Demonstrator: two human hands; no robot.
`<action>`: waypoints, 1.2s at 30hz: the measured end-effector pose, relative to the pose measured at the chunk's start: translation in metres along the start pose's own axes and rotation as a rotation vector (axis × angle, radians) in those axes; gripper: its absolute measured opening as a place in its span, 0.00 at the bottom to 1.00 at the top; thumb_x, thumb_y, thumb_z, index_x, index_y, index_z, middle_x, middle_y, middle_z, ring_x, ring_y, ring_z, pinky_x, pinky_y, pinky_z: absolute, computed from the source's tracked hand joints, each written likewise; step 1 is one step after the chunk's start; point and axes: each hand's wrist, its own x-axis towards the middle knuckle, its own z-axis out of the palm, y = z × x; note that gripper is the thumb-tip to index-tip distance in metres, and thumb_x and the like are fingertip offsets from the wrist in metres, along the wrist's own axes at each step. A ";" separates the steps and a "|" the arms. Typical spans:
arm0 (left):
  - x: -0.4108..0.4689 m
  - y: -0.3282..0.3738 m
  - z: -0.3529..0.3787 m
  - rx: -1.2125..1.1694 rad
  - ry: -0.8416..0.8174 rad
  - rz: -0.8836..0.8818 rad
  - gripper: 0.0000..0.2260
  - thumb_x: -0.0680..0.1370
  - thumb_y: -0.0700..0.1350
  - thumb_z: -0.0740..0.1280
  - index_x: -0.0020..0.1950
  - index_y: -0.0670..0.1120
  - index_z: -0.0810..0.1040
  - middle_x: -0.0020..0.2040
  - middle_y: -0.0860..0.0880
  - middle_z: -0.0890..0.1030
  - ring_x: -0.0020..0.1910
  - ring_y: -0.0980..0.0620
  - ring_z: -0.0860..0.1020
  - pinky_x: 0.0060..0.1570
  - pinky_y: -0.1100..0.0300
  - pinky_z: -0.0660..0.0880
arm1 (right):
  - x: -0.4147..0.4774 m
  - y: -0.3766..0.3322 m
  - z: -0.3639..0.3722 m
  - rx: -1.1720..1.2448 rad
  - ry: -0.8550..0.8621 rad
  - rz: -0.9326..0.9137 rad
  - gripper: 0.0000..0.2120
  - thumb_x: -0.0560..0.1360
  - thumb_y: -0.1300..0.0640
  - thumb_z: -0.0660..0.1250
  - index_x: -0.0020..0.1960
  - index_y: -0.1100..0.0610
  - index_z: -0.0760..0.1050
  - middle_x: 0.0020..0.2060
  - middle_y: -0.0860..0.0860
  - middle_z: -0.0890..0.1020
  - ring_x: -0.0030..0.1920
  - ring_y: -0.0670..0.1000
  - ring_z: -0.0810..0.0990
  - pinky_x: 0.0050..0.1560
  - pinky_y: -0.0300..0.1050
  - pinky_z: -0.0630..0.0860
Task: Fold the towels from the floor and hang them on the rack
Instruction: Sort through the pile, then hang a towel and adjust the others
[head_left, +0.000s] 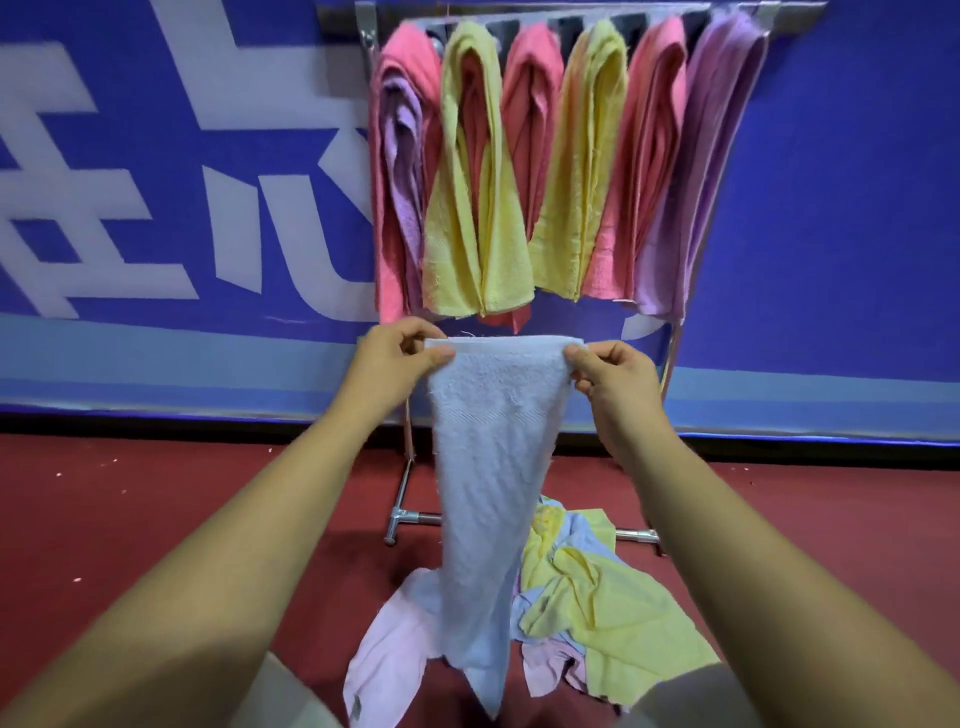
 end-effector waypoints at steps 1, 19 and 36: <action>0.006 0.016 -0.008 0.037 -0.012 0.023 0.06 0.73 0.43 0.75 0.48 0.52 0.83 0.33 0.51 0.73 0.33 0.57 0.69 0.37 0.65 0.68 | 0.002 -0.016 -0.001 0.002 -0.005 -0.019 0.09 0.75 0.61 0.72 0.38 0.58 0.75 0.30 0.51 0.77 0.31 0.46 0.73 0.39 0.42 0.71; 0.033 0.222 -0.095 -0.015 -0.086 0.093 0.03 0.79 0.40 0.68 0.49 0.41 0.79 0.39 0.45 0.77 0.38 0.51 0.74 0.38 0.61 0.75 | 0.003 -0.218 -0.042 -0.101 -0.188 -0.251 0.03 0.75 0.62 0.73 0.43 0.61 0.81 0.27 0.46 0.78 0.26 0.42 0.73 0.30 0.35 0.70; 0.013 0.257 -0.102 -0.088 -0.641 0.202 0.07 0.80 0.36 0.65 0.54 0.44 0.81 0.46 0.45 0.77 0.44 0.51 0.75 0.44 0.62 0.76 | 0.001 -0.230 -0.055 -0.018 -0.203 -0.210 0.08 0.74 0.62 0.74 0.52 0.63 0.83 0.41 0.52 0.85 0.38 0.47 0.82 0.40 0.39 0.77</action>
